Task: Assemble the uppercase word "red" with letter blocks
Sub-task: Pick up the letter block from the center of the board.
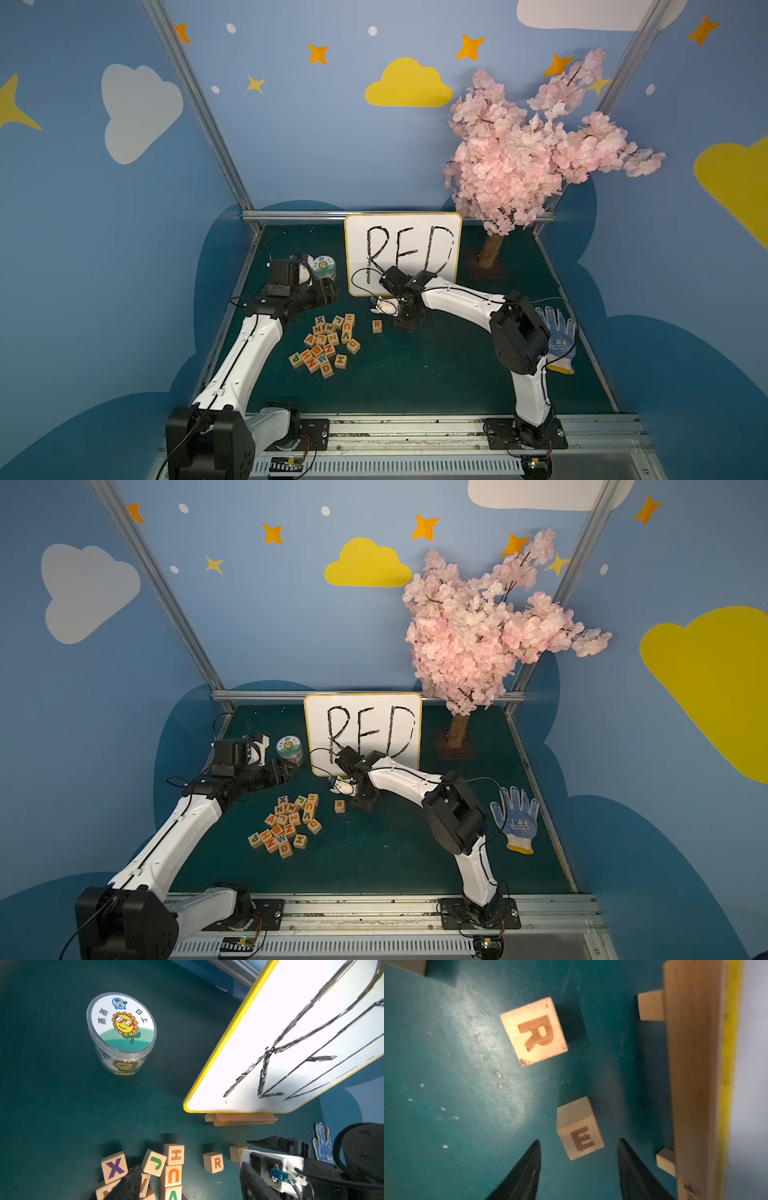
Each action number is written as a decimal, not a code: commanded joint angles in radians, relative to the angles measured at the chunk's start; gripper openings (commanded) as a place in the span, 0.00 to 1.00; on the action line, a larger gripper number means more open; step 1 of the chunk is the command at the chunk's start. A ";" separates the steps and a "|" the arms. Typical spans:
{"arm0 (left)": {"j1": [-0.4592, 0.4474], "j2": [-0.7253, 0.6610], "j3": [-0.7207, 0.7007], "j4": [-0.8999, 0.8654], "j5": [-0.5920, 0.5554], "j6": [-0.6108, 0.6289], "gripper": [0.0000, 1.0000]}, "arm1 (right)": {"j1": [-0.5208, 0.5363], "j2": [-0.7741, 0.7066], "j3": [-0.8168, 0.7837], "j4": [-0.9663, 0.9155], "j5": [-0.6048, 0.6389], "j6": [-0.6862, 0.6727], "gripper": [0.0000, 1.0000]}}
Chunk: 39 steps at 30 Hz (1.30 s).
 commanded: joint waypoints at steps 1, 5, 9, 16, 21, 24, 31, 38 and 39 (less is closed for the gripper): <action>0.007 -0.013 -0.012 0.014 0.024 -0.004 0.74 | 0.001 0.028 0.026 -0.012 -0.019 -0.006 0.56; 0.011 -0.020 -0.017 0.018 0.023 -0.003 0.74 | -0.003 0.046 0.029 0.003 -0.003 0.000 0.53; 0.017 -0.014 -0.015 0.019 0.032 -0.007 0.74 | -0.007 0.059 0.027 0.007 -0.015 0.010 0.51; 0.023 -0.018 -0.017 0.019 0.032 -0.007 0.73 | -0.010 0.061 0.009 0.028 -0.035 0.028 0.46; 0.023 -0.016 -0.015 0.018 0.035 -0.006 0.73 | -0.010 0.063 0.010 0.018 -0.053 0.040 0.38; 0.023 -0.019 -0.016 0.018 0.034 -0.004 0.73 | -0.011 0.064 0.012 0.012 -0.059 0.048 0.29; 0.024 -0.025 -0.020 0.027 0.047 -0.004 0.73 | -0.008 0.037 0.018 -0.006 -0.059 0.088 0.15; 0.023 -0.036 -0.025 0.026 0.044 -0.003 0.73 | -0.002 -0.008 0.003 0.001 -0.080 0.138 0.14; 0.024 -0.037 -0.025 0.026 0.044 -0.001 0.73 | -0.002 -0.010 0.003 -0.002 -0.080 0.146 0.13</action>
